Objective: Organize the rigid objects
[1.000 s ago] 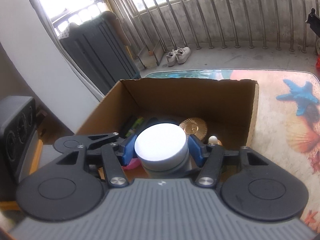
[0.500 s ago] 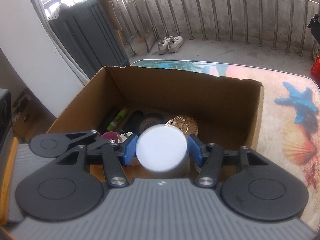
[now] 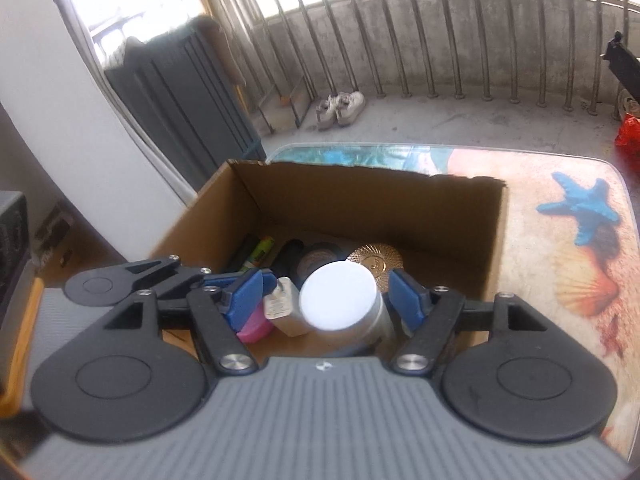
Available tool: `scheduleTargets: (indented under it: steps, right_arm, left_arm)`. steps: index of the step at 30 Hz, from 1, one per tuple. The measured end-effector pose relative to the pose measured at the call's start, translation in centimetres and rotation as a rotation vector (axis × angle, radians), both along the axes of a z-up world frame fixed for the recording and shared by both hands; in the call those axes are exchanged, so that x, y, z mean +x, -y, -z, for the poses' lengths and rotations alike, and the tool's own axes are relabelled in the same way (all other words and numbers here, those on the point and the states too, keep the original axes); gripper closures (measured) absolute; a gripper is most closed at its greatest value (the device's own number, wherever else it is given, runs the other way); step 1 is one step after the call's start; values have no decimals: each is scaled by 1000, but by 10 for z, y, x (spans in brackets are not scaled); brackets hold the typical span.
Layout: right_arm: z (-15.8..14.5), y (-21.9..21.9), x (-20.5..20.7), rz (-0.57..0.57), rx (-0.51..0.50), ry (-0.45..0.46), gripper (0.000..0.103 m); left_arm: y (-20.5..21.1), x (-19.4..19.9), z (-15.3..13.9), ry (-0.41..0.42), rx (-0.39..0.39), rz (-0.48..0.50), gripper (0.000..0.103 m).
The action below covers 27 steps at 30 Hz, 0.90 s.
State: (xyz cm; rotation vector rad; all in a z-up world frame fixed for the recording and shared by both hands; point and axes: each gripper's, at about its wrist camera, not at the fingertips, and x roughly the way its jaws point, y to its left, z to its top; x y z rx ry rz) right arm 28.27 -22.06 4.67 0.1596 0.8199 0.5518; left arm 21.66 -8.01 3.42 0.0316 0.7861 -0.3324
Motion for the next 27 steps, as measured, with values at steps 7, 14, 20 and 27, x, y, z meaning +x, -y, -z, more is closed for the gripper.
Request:
scheduleTargets:
  steps: [7, 14, 20, 27]
  right_arm:
    - [-38, 43, -84, 112, 140, 111, 18]
    - [-57, 95, -193, 251, 217, 228, 1]
    - [-39, 114, -275, 314, 128, 199, 1]
    - [-16, 116, -310, 376, 116, 115, 1]
  left_arm:
    - [-8, -49, -38, 104, -12, 22, 7]
    - [-21, -110, -59, 186, 12, 42, 0]
    - [-30, -145, -60, 184, 30, 49, 0]
    - [-42, -168, -57, 189, 10, 1, 0]
